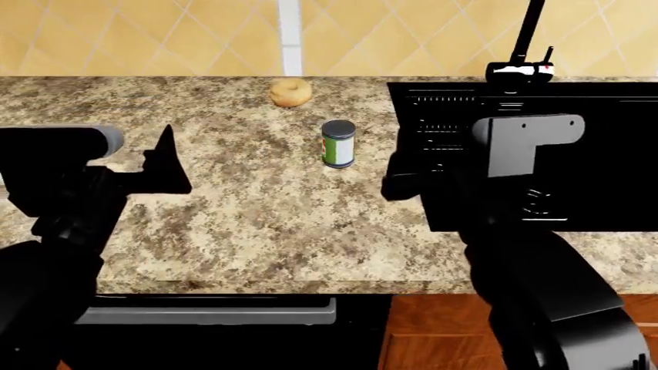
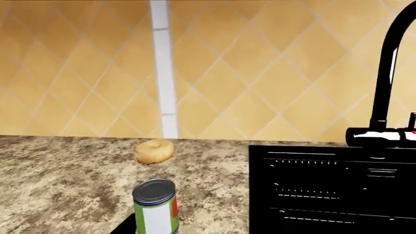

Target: Pick the cans from the counter and place them in their designated side in the cabinet.

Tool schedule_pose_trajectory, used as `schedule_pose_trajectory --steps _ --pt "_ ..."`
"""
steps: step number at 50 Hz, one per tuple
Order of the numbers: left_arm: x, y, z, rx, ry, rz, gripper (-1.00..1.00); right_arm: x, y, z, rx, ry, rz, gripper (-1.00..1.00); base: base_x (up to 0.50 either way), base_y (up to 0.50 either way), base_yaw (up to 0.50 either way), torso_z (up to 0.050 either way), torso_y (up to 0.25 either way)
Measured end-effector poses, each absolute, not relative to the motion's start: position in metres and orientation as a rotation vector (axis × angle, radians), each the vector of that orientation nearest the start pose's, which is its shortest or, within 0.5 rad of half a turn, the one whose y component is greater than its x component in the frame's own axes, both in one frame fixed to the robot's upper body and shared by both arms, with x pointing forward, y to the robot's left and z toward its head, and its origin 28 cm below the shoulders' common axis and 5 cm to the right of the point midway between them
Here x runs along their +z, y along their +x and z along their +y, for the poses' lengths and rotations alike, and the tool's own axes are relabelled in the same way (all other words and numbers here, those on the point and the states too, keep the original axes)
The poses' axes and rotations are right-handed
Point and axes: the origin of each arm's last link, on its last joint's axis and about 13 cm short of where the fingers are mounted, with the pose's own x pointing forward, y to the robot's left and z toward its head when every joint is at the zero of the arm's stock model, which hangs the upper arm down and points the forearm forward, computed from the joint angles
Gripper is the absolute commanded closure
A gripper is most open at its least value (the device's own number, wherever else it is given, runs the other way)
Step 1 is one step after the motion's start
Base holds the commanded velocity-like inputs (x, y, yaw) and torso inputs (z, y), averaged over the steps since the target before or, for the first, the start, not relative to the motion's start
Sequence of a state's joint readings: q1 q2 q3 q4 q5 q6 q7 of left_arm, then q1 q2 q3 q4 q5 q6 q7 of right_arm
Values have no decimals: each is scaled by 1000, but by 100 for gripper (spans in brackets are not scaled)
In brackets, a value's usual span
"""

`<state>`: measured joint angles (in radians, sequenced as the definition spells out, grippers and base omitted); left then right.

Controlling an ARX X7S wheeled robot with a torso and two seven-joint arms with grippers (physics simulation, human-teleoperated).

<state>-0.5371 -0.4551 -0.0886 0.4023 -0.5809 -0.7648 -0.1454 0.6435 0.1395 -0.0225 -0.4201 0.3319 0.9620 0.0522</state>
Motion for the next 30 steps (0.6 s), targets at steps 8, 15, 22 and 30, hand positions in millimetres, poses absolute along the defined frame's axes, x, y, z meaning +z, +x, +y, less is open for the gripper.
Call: schedule_pose_trajectory --steps 8,15,22,30 --pt "199 277 288 -25 8 -131 -100 205 292 -106 180 41 -73 -100 0 0 0 0 0" --pt "199 281 288 -29 25 -117 -100 208 294 -107 185 30 -63 -100 184 -5 0 0 0" --pt "199 284 288 -30 35 -108 -100 210 297 -107 190 21 -56 -100 488 -28 0 0 0" --pt "199 287 287 -32 41 -104 -100 211 299 -108 192 19 -52 -100 500 -27 0 0 0"
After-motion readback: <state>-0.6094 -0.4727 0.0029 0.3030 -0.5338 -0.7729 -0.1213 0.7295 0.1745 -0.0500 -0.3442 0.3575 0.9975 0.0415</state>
